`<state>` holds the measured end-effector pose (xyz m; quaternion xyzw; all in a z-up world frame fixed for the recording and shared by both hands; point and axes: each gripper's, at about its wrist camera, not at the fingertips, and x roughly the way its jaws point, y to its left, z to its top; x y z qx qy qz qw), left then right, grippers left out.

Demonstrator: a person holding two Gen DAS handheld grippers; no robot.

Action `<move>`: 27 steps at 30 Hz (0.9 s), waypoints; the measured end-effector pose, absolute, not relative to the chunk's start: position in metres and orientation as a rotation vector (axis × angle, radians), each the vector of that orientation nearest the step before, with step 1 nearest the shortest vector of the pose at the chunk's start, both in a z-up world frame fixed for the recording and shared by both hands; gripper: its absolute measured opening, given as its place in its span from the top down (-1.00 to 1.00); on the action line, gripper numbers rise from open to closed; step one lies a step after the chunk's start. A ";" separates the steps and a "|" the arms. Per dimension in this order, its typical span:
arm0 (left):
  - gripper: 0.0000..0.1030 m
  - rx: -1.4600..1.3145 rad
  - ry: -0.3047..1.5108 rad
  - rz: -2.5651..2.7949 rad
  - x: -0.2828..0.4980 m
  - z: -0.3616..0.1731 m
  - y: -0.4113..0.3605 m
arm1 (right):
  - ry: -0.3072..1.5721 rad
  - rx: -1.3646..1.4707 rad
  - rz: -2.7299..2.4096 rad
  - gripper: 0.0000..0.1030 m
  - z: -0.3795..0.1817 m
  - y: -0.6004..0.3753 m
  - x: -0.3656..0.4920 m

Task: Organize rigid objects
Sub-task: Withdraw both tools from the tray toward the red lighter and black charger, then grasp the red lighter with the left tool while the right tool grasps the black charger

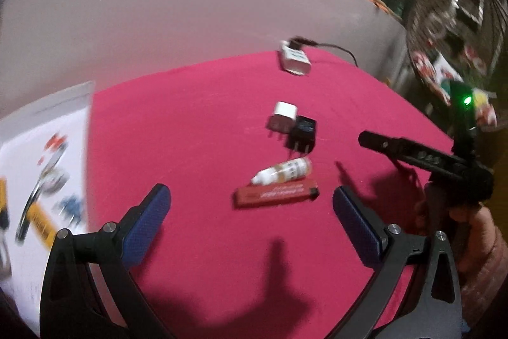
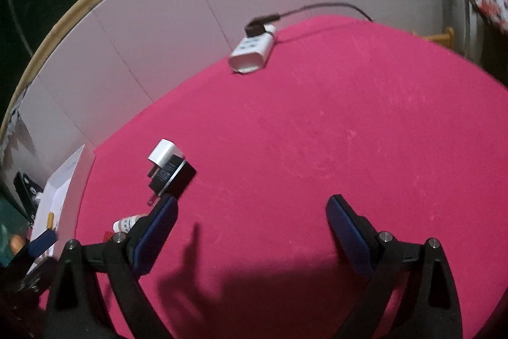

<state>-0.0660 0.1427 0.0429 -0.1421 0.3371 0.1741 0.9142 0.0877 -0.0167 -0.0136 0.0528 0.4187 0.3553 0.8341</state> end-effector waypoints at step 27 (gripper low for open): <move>-0.11 -0.228 0.919 0.193 -0.019 0.005 0.107 | 0.897 0.254 0.819 -0.86 -0.017 -0.032 0.095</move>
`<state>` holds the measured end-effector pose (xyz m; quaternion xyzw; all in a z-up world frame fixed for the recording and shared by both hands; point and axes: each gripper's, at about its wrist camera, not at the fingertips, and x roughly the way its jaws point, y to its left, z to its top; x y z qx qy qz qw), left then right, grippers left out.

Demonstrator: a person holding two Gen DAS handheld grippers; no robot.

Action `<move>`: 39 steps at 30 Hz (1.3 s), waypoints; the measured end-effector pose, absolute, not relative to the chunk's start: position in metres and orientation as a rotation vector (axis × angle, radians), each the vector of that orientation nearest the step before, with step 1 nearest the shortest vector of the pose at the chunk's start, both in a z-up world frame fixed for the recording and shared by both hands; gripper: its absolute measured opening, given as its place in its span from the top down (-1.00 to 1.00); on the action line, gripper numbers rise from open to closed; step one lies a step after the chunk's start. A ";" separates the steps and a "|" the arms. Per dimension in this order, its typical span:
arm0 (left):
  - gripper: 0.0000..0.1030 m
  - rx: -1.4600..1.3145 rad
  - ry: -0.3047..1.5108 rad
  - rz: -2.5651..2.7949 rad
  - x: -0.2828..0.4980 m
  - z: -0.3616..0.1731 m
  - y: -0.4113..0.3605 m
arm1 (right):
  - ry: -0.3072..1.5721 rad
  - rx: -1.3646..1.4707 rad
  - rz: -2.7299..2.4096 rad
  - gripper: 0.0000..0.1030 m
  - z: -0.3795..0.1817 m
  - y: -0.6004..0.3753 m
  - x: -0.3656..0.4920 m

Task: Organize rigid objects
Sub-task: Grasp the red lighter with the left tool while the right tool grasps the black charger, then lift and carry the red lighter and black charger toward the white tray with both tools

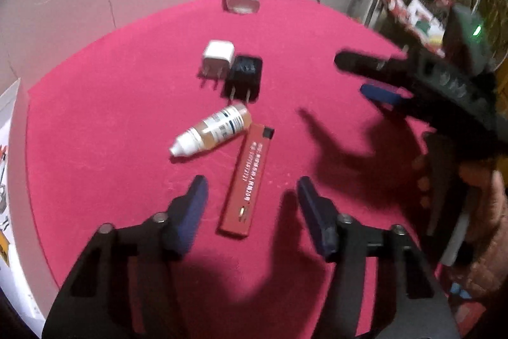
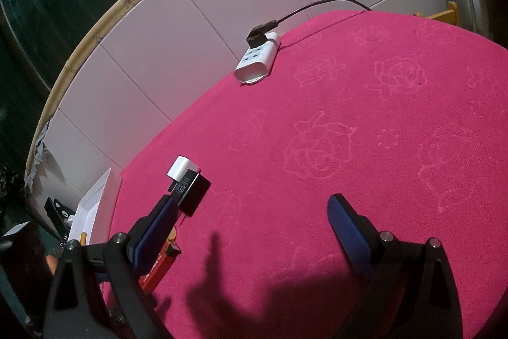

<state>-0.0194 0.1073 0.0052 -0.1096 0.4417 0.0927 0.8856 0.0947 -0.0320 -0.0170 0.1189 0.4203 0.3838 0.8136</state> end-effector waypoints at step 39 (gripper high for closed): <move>0.67 -0.177 0.858 0.316 -0.030 0.003 0.095 | 0.886 -0.224 0.853 0.41 -0.008 0.047 0.090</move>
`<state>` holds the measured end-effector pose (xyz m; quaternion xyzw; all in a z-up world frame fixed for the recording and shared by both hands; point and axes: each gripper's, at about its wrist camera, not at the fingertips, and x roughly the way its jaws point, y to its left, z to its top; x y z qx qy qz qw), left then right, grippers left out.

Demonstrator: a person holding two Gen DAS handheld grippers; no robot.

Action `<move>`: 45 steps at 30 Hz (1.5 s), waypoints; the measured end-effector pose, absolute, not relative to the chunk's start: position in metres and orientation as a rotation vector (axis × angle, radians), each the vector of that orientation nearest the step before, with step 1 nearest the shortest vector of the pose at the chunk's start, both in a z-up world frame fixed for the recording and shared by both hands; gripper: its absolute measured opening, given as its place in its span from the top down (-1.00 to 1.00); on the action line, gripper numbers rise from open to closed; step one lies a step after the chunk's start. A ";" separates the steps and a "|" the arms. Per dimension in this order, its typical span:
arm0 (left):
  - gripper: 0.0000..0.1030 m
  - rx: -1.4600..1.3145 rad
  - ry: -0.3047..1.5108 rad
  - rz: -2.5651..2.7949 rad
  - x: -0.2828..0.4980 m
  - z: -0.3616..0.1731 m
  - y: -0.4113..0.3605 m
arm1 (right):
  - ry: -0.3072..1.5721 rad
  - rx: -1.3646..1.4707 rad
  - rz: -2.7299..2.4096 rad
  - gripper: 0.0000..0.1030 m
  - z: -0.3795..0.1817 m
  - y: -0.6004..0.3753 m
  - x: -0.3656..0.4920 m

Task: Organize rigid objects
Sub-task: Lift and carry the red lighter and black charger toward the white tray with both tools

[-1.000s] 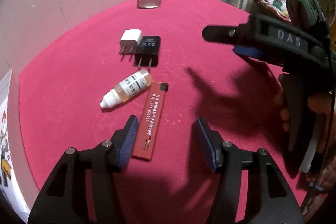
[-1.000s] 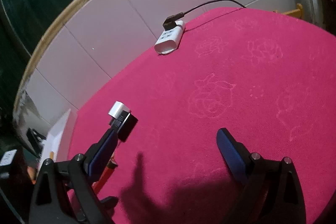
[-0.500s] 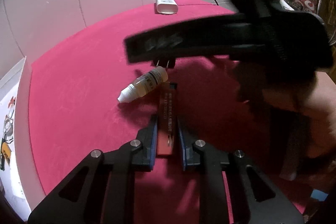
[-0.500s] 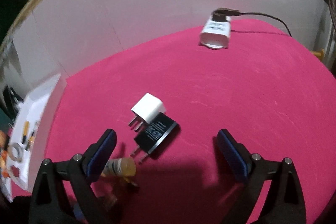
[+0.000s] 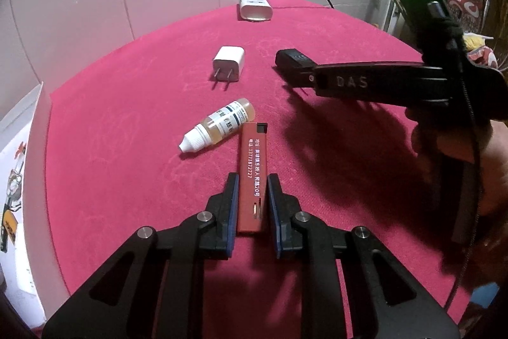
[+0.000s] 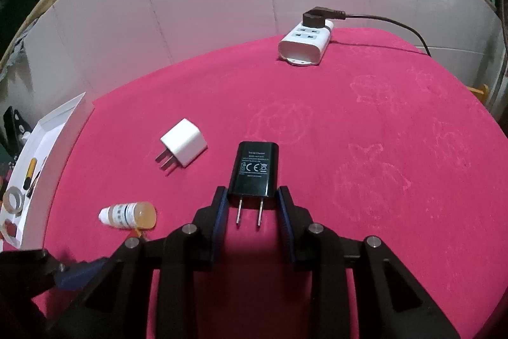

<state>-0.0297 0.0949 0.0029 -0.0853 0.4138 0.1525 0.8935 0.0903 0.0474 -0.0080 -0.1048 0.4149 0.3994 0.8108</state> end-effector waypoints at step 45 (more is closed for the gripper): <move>0.68 -0.277 0.526 0.550 -0.139 0.092 0.125 | 0.647 -0.099 1.112 0.44 0.096 0.024 0.000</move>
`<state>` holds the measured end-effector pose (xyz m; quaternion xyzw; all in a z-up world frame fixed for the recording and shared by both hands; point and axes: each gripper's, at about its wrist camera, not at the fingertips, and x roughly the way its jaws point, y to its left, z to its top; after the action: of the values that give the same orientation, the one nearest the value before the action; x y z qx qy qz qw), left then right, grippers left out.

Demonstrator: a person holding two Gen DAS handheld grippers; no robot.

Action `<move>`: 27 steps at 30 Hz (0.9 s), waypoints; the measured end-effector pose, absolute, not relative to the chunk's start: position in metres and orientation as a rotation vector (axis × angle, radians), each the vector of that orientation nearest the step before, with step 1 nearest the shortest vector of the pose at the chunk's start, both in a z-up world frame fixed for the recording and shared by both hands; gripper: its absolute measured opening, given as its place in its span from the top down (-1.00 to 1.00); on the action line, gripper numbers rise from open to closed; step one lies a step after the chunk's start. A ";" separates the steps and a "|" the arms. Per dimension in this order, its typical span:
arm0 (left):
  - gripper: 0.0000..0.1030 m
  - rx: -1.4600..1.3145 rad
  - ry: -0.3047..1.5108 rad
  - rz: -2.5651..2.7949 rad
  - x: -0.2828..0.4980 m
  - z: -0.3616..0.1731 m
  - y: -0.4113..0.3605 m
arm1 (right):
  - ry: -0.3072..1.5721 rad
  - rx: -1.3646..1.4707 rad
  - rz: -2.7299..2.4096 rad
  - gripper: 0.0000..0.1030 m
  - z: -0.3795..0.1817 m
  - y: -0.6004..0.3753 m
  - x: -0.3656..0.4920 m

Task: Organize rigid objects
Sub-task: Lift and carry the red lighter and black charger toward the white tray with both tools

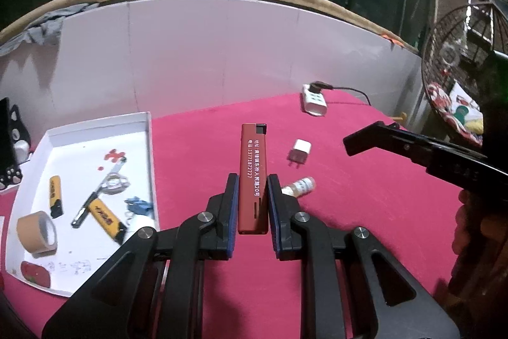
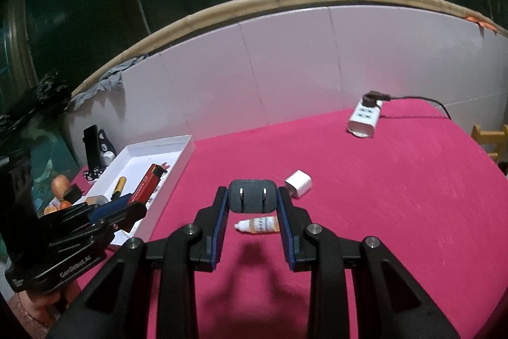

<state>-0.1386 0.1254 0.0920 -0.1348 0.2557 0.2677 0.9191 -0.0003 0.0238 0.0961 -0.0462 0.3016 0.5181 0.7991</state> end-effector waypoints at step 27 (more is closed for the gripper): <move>0.68 -0.380 0.412 0.726 -0.227 0.104 0.171 | 0.554 -0.199 1.260 0.44 0.131 0.082 -0.052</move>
<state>-0.2273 0.1705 0.1043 -0.1833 0.1991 0.3504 0.8967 -0.0523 0.0816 0.1310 -0.0915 0.2550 0.5805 0.7679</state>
